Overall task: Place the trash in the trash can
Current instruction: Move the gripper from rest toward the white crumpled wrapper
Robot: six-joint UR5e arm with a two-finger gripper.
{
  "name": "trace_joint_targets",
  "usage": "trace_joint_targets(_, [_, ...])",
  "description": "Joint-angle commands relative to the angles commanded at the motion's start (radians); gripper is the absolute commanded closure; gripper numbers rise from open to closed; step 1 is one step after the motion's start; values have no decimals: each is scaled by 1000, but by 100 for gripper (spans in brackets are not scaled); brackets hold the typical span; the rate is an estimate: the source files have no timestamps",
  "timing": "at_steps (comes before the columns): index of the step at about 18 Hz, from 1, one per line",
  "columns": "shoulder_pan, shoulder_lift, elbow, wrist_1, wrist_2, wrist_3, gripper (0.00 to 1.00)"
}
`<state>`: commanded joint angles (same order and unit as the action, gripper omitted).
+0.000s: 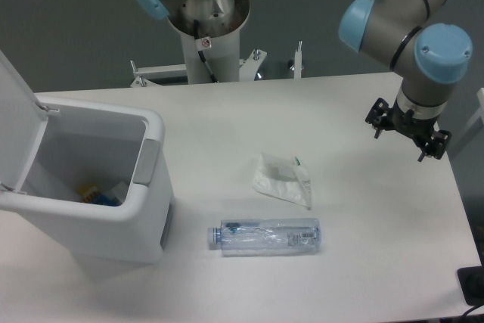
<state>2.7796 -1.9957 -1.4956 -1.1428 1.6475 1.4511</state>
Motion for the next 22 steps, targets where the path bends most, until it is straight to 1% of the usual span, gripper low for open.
trace_joint_targets(7, [-2, 2, 0, -6, -9, -3, 0])
trace_joint_targets(9, [-14, 3, -20, -5, -8, -5, 0])
trace_joint_targets(10, [-18, 17, -58, 1, -9, -9, 0])
trace_joint_targets(11, [-28, 32, -92, 27, -11, -15, 0])
trace_joint_targets(12, [-46, 50, -153, 97, -8, -43, 0])
trace_joint_targets(13, [-60, 52, -190, 148, -3, -78, 0])
trace_joint_targets(14, [-73, 54, -216, 181, -2, -118, 0])
trace_joint_targets(17, [-87, 61, -244, 192, -2, -147, 0])
trace_joint_targets(20, [-136, 61, -279, 196, 0, -149, 0])
trace_joint_targets(21, [-146, 66, -297, 201, -3, -149, 0])
trace_joint_targets(22, [-149, 81, -302, 201, -9, -146, 0])
